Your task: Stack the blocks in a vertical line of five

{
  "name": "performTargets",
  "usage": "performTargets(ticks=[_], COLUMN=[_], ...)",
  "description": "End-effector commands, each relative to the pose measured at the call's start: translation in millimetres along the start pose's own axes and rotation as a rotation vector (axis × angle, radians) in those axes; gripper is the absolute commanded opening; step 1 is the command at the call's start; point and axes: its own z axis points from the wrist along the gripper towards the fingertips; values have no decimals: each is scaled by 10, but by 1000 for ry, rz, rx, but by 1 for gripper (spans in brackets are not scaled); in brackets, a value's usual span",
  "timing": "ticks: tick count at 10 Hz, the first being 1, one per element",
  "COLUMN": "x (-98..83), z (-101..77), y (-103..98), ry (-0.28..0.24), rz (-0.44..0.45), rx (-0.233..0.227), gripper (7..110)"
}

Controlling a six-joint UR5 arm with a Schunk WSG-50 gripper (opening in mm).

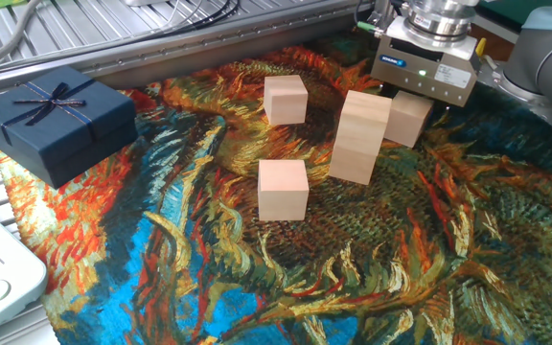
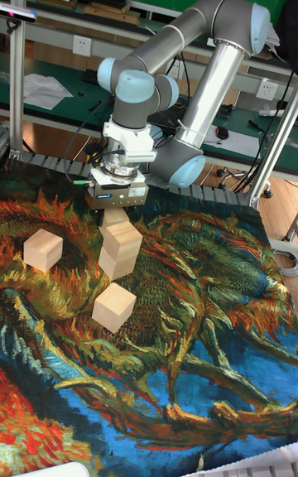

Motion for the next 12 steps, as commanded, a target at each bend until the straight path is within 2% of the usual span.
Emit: performTargets(ticks=[1,6,12], x=[-30,-54,-85], z=[-1,24,-1], y=[-9,20,-1], ry=[-17,-27,-17], rz=[-5,-20,-16], rx=[-9,-19,1], gripper=[66,66,66])
